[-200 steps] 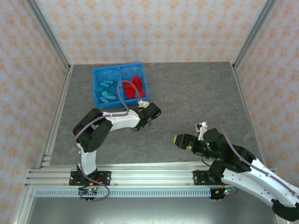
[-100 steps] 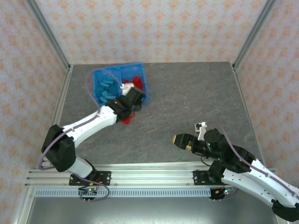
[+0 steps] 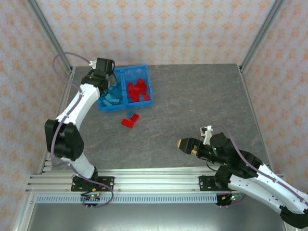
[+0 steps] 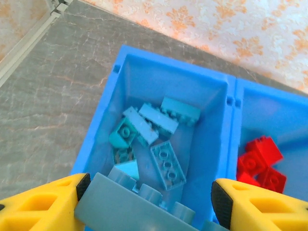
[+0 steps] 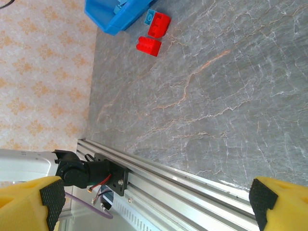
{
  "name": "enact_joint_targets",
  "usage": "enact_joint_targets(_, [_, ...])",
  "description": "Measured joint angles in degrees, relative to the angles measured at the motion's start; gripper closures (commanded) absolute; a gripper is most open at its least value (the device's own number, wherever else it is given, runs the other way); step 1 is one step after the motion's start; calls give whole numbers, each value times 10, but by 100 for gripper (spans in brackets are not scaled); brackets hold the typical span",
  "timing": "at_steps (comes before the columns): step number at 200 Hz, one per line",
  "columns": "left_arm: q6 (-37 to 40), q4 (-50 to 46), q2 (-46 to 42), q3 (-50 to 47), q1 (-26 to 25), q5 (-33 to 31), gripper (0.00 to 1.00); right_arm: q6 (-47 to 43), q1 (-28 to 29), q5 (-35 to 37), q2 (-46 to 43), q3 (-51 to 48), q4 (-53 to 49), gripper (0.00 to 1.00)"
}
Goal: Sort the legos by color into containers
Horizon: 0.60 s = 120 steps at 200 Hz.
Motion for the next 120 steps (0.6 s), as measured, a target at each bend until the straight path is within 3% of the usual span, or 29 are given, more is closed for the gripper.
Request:
enact_joint_targets(35, [-1,-25,144,142,27,53,42,-4,0,16,2,0,-2,1])
enact_joint_targets(61, [-6,-44,209,193,28,83,34,-8,0,23,17,1,-3,1])
enact_joint_targets(93, [-21,-63,227,211,28,111,15,-16,0,24,43,11,-10,1])
enact_joint_targets(120, [-28,-63,207,202,28,130,11,-19,0,23,57,21,-10,1])
